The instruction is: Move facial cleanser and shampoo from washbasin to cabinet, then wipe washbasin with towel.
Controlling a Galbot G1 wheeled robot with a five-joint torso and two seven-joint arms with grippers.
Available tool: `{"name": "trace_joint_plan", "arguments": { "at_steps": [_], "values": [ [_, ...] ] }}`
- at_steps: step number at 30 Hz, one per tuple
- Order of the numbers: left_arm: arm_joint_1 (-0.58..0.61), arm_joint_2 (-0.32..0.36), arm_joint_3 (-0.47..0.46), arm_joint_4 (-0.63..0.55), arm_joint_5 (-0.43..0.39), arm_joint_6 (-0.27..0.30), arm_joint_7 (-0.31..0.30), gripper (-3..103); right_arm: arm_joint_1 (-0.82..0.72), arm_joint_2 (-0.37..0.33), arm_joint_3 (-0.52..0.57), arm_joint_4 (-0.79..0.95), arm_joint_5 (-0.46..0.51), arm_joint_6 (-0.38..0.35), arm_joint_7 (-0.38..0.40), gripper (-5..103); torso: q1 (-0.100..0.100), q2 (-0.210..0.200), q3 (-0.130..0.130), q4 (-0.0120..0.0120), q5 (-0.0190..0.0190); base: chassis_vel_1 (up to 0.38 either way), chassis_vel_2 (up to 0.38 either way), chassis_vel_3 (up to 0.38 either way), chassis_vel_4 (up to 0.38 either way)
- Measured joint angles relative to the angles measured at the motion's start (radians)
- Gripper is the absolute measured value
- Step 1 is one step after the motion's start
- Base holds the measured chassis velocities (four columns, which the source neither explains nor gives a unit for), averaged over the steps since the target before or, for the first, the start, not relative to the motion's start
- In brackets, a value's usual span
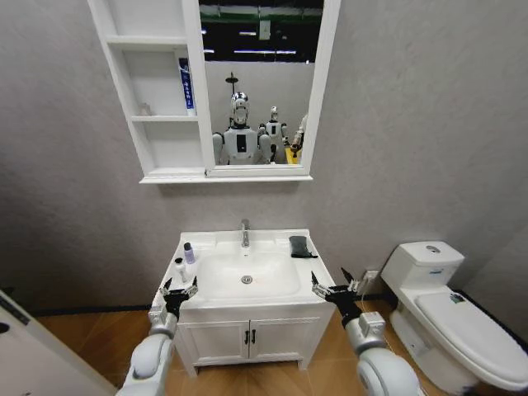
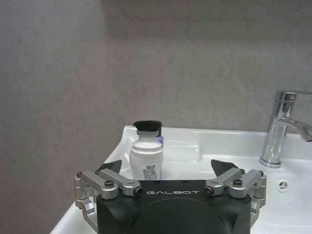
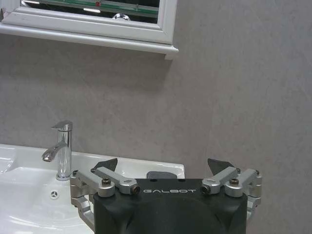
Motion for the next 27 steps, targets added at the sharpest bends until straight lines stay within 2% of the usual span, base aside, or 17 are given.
{"name": "trace_joint_plan", "arguments": {
  "at_steps": [3, 12, 13, 15, 16, 17, 20, 21, 23, 24, 25, 26, 27],
  "values": [
    [-0.045, 0.003, -0.015, 0.061, 0.006, -0.021, 0.0, 100, -0.002, -0.006, 0.002, -0.013, 0.003, 0.002, 0.0, 100, 0.0, 0.0, 0.0, 0.0, 0.0, 0.0, 0.0, 0.0, 0.0],
    [-0.08, 0.015, -0.017, 0.102, 0.006, -0.026, 0.006, 100, 0.008, -0.014, 0.006, -0.023, 0.02, 0.001, 0.008, 100, 0.0, 0.0, 0.0, 0.0001, 0.0, 0.0, 0.0, 0.0, 0.0],
    [-0.081, 0.014, -0.017, 0.103, 0.007, -0.02, 0.006, 90, 0.01, -0.014, 0.005, -0.027, 0.023, 0.001, 0.012, 100, 0.0, 0.0, 0.0, 0.0001, -0.0001, 0.0, 0.0, 0.0, 0.0],
    [-0.08, 0.014, -0.017, 0.103, 0.007, -0.016, 0.006, 90, 0.011, -0.013, 0.005, -0.029, 0.023, 0.0, 0.013, 100, 0.0, 0.0, 0.0, 0.0001, 0.0, 0.0, 0.0, 0.0, 0.0],
    [-0.077, 0.014, -0.017, 0.102, 0.007, -0.011, 0.007, 85, 0.011, -0.011, 0.004, -0.031, 0.023, 0.0, 0.014, 100, 0.0, 0.0, 0.0, 0.0, 0.0, 0.0, 0.0, 0.0, 0.0],
    [-0.077, 0.014, -0.017, 0.102, 0.007, -0.011, 0.007, 85, 0.011, -0.011, 0.004, -0.031, 0.023, 0.0, 0.014, 100, 0.0, 0.0, 0.0, 0.0, 0.0, 0.0, 0.0, 0.0, 0.0],
    [-0.062, 0.014, -0.018, 0.095, 0.007, -0.008, 0.013, 68, 0.012, -0.006, 0.003, -0.035, 0.021, 0.0, 0.015, 100, 0.0, 0.0, 0.0, 0.0001, 0.0, 0.0, 0.0, 0.0, 0.0],
    [-0.062, 0.014, -0.018, 0.095, 0.007, -0.008, 0.013, 68, 0.012, -0.006, 0.003, -0.035, 0.021, 0.0, 0.015, 100, 0.0, 0.0, 0.0, 0.0001, 0.0, 0.0, 0.0, 0.0, 0.0],
    [-0.057, 0.012, -0.019, 0.092, 0.007, -0.008, 0.015, 57, 0.01, -0.004, 0.003, -0.035, 0.019, 0.0, 0.015, 100, 0.0, 0.0, 0.0, 0.0001, -0.0001, 0.0, 0.0, 0.0, 0.0],
    [-0.057, 0.012, -0.019, 0.092, 0.007, -0.008, 0.015, 57, 0.01, -0.004, 0.003, -0.035, 0.019, 0.0, 0.015, 100, 0.0, 0.0, 0.0, 0.0001, -0.0001, 0.0, 0.0, 0.0, 0.0],
    [-0.057, 0.009, -0.019, 0.09, 0.007, -0.008, 0.016, 52, 0.009, -0.004, 0.003, -0.035, 0.019, 0.0, 0.015, 100, 0.0, 0.0, 0.0, 0.0001, -0.0001, 0.0, 0.0, 0.0, 0.0],
    [-0.057, 0.007, -0.019, 0.088, 0.007, -0.008, 0.017, 42, 0.008, -0.006, 0.004, -0.035, 0.019, 0.0, 0.015, 100, 0.0, 0.0, 0.0, 0.0, 0.0, 0.0, 0.0, 0.0, 0.0],
    [-0.057, 0.007, -0.019, 0.088, 0.007, -0.008, 0.017, 42, 0.008, -0.006, 0.004, -0.035, 0.019, 0.0, 0.015, 100, 0.0, 0.0, 0.0, 0.0, 0.0, 0.0, 0.0, 0.0, 0.0]
  ]
}}
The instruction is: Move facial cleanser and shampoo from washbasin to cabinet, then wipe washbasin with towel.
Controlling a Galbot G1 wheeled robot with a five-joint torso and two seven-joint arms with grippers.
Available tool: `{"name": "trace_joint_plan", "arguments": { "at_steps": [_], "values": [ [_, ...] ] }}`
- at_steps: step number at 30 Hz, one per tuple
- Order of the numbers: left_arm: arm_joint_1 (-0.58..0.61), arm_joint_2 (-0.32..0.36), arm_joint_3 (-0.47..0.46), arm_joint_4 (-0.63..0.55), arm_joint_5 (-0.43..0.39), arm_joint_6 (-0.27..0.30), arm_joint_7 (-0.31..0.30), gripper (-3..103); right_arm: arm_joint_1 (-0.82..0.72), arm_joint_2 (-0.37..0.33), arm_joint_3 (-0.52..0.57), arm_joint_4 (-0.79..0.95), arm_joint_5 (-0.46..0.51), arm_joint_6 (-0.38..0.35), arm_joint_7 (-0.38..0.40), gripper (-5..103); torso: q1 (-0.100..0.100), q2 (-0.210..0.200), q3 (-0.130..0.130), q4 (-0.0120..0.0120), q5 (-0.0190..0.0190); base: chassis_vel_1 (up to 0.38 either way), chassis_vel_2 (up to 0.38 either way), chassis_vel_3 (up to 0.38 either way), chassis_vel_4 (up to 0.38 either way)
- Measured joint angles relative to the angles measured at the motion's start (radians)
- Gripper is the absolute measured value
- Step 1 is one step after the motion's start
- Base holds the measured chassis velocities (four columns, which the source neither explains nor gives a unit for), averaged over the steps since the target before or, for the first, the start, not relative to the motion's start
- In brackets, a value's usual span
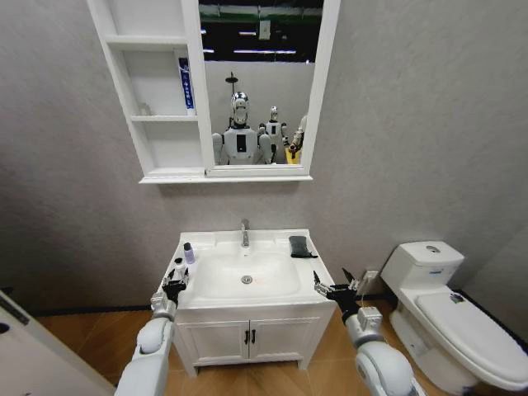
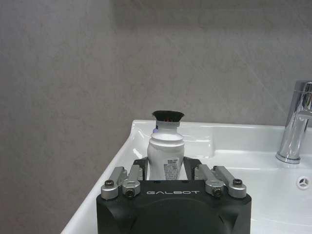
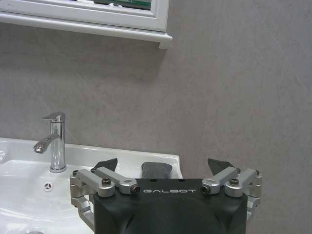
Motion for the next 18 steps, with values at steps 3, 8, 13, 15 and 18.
{"name": "trace_joint_plan", "arguments": {
  "at_steps": [3, 8, 13, 15, 18],
  "values": [
    [0.005, -0.001, 0.002, -0.025, -0.004, 0.005, 0.001, 35, -0.001, -0.004, 0.001, 0.0, 0.0, 0.0, 0.0, 100, 0.0, 0.0, 0.0, -0.0001, -0.0002, 0.0, 0.0, 0.0, 0.0],
    [0.039, 0.045, 0.016, -0.184, -0.073, 0.103, -0.034, 34, -0.003, -0.011, 0.003, 0.006, 0.0, 0.001, 0.001, 100, 0.0, 0.0, 0.0, 0.0001, -0.0005, 0.0, 0.0, 0.0, 0.0],
    [0.04, 0.186, 0.024, -0.411, -0.199, 0.198, -0.153, 34, 0.0, -0.009, -0.006, 0.008, -0.004, 0.001, 0.001, 100, 0.0, 0.0, 0.0, 0.0001, 0.0, 0.0, 0.0, 0.0, 0.0],
    [0.031, 0.224, 0.024, -0.452, -0.247, 0.223, -0.188, 34, 0.002, -0.009, -0.011, 0.008, -0.005, 0.001, 0.001, 100, 0.0, 0.0, 0.0, 0.0001, 0.0, 0.0, 0.0, 0.0, 0.0],
    [-0.013, 0.3, 0.026, -0.514, -0.351, 0.291, -0.264, 34, 0.011, -0.014, -0.024, 0.005, -0.006, 0.001, -0.002, 100, 0.0, 0.0, 0.0, 0.0002, -0.0001, 0.0, 0.0, 0.0, 0.0]
  ]
}}
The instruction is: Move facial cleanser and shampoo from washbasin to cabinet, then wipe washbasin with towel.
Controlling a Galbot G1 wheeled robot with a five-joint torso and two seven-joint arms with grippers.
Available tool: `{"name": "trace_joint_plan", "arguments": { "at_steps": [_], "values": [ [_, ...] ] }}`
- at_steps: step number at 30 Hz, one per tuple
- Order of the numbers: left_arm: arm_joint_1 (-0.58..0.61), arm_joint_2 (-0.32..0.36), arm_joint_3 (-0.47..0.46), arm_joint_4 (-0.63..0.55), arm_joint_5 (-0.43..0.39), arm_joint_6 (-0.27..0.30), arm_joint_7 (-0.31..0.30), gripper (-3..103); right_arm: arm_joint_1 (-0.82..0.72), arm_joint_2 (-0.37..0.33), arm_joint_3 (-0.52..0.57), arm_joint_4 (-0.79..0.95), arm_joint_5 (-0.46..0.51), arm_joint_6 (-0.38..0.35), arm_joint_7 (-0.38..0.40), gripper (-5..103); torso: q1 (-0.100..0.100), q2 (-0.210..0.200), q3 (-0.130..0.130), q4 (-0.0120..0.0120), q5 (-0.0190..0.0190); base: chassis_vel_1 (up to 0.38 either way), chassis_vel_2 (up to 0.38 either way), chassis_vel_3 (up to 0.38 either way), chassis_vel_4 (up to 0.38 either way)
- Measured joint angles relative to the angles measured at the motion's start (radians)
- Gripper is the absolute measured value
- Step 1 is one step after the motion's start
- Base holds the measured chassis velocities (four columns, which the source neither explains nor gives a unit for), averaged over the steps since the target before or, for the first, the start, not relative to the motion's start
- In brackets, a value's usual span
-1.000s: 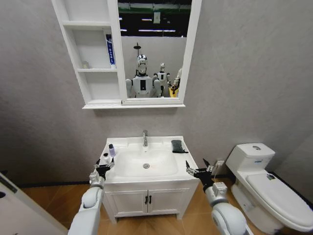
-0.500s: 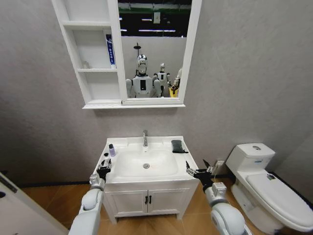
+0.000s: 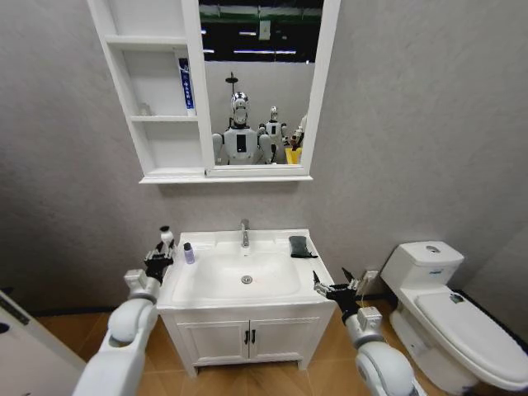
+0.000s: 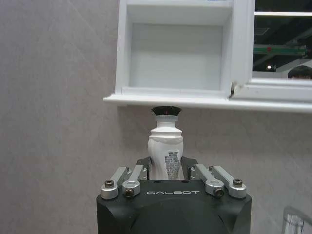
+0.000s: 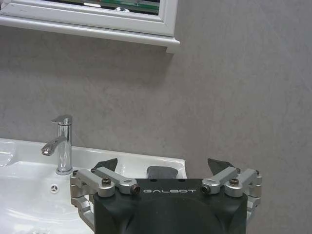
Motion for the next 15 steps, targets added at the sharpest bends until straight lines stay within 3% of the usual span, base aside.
{"name": "trace_joint_plan", "arguments": {
  "at_steps": [2, 3, 5, 6, 9, 10, 13, 14, 15],
  "values": [
    [-0.078, 0.072, 0.023, -0.014, -0.105, 0.064, -0.077, 34, 0.008, -0.013, -0.008, -0.003, 0.002, 0.0, -0.004, 100, 0.0, 0.0, 0.0, 0.0003, -0.0002, 0.0, 0.0, 0.0, 0.0],
    [-0.078, 0.072, 0.023, -0.014, -0.105, 0.064, -0.077, 34, 0.008, -0.013, -0.008, -0.003, 0.002, 0.0, -0.004, 100, 0.0, 0.0, 0.0, 0.0003, -0.0002, 0.0, 0.0, 0.0, 0.0],
    [-0.213, 0.17, 0.089, 0.014, -0.231, 0.112, -0.138, 34, 0.005, -0.019, -0.005, -0.004, 0.003, 0.003, -0.01, 100, 0.0, 0.0, 0.0, -0.0004, -0.0003, 0.0, 0.0, 0.0, 0.0],
    [-0.213, 0.17, 0.089, 0.014, -0.231, 0.112, -0.138, 34, 0.005, -0.019, -0.005, -0.004, 0.003, 0.003, -0.01, 100, 0.0, 0.0, 0.0, -0.0004, -0.0003, 0.0, 0.0, 0.0, 0.0],
    [-0.422, 0.288, 0.183, 0.104, -0.323, 0.146, -0.159, 32, -0.008, -0.002, 0.005, -0.007, 0.003, 0.014, -0.016, 100, 0.0, 0.0, 0.0, -0.0006, 0.0002, 0.0, 0.0, 0.0, 0.0],
    [-0.422, 0.288, 0.183, 0.104, -0.323, 0.146, -0.159, 32, -0.008, -0.002, 0.005, -0.007, 0.003, 0.014, -0.016, 100, 0.0, 0.0, 0.0, -0.0006, 0.0002, 0.0, 0.0, 0.0, 0.0],
    [-0.669, 0.324, 0.304, 0.252, -0.377, 0.162, -0.165, 32, -0.015, 0.016, 0.016, -0.013, 0.002, 0.023, -0.02, 100, 0.0, 0.0, 0.0, 0.0, -0.0002, 0.0, 0.0, 0.0, 0.0],
    [-0.669, 0.324, 0.304, 0.252, -0.377, 0.162, -0.165, 32, -0.015, 0.016, 0.016, -0.013, 0.002, 0.023, -0.02, 100, 0.0, 0.0, 0.0, 0.0, -0.0002, 0.0, 0.0, 0.0, 0.0],
    [-0.746, 0.319, 0.346, 0.305, -0.382, 0.161, -0.159, 32, -0.015, 0.017, 0.02, -0.015, 0.002, 0.024, -0.021, 100, 0.0, 0.0, 0.0, -0.0001, 0.0005, 0.0, 0.0, 0.0, 0.0]
  ]
}}
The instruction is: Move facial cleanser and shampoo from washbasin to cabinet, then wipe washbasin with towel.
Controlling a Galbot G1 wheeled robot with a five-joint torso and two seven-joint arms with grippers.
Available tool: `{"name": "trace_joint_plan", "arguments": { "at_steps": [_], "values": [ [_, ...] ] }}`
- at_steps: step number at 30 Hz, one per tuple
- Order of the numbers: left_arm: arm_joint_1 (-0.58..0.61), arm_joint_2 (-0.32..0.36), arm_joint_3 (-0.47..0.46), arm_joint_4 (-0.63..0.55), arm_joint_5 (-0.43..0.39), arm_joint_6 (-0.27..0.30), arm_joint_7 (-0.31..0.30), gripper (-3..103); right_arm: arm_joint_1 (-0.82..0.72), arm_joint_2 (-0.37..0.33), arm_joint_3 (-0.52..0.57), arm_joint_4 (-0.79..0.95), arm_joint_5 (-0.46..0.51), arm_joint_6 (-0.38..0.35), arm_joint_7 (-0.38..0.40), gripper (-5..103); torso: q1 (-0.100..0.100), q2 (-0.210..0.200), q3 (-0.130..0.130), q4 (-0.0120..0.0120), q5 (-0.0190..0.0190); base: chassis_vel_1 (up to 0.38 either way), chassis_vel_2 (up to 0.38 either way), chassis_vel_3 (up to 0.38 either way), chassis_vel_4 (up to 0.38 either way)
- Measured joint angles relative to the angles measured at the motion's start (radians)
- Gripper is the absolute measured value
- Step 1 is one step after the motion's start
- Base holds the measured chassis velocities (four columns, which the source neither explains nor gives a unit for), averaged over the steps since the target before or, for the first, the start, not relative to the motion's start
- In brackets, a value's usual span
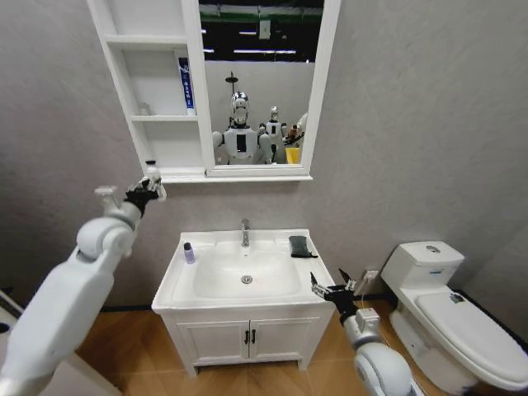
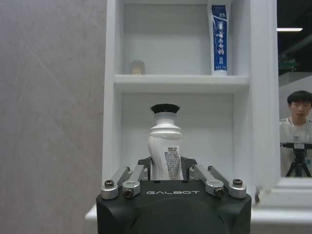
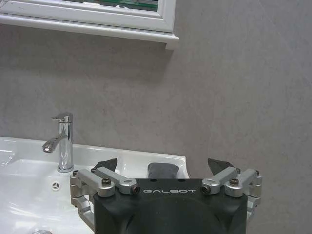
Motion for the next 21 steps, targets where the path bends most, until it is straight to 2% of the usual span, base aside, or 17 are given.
{"name": "trace_joint_plan", "arguments": {
  "at_steps": [2, 6, 8, 9, 11, 12, 14, 21],
  "values": [
    [-0.108, -0.025, 0.072, 0.079, -0.022, -0.004, 0.016, 31, 0.002, 0.0, 0.008, -0.003, 0.001, 0.002, 0.0, 100, 0.0, 0.0, 0.0, -0.0001, -0.0008, 0.0, 0.0, 0.0, 0.0],
    [-0.194, -0.06, 0.134, 0.148, -0.036, -0.008, 0.03, 31, -0.002, 0.003, 0.016, -0.007, 0.002, 0.006, 0.0, 100, 0.0, 0.0, 0.0, -0.0002, -0.0002, 0.0, 0.0, 0.0, 0.0],
    [-0.272, -0.109, 0.19, 0.239, -0.023, -0.035, 0.049, 30, -0.017, 0.012, 0.025, -0.012, 0.001, 0.017, -0.001, 100, 0.0, 0.0, 0.0, -0.0001, -0.0003, 0.0, 0.0, 0.0, 0.0],
    [-0.272, -0.109, 0.19, 0.239, -0.023, -0.035, 0.049, 30, -0.017, 0.012, 0.025, -0.012, 0.001, 0.017, -0.001, 100, 0.0, 0.0, 0.0, -0.0001, -0.0003, 0.0, 0.0, 0.0, 0.0],
    [-0.322, -0.148, 0.209, 0.337, 0.022, -0.07, 0.077, 30, -0.029, 0.015, 0.036, -0.012, 0.003, 0.023, -0.004, 100, 0.0, 0.0, 0.0, -0.0005, -0.0002, 0.0, 0.0, 0.0, 0.0],
    [-0.322, -0.148, 0.209, 0.337, 0.022, -0.07, 0.077, 30, -0.029, 0.015, 0.036, -0.012, 0.003, 0.023, -0.004, 100, 0.0, 0.0, 0.0, -0.0005, -0.0002, 0.0, 0.0, 0.0, 0.0],
    [-0.38, -0.19, 0.212, 0.478, 0.082, -0.109, 0.13, 30, -0.038, 0.013, 0.054, -0.012, 0.01, 0.031, -0.01, 100, 0.0, 0.0, 0.0, 0.0, -0.0005, 0.0, 0.0, 0.0, 0.0],
    [-0.421, -0.231, 0.198, 0.626, 0.144, -0.139, 0.187, 30, -0.041, 0.002, 0.077, -0.011, 0.029, 0.033, -0.013, 100, 0.0, 0.0, 0.0, 0.0, -0.0005, 0.0, 0.0, 0.0, 0.0]
  ]
}}
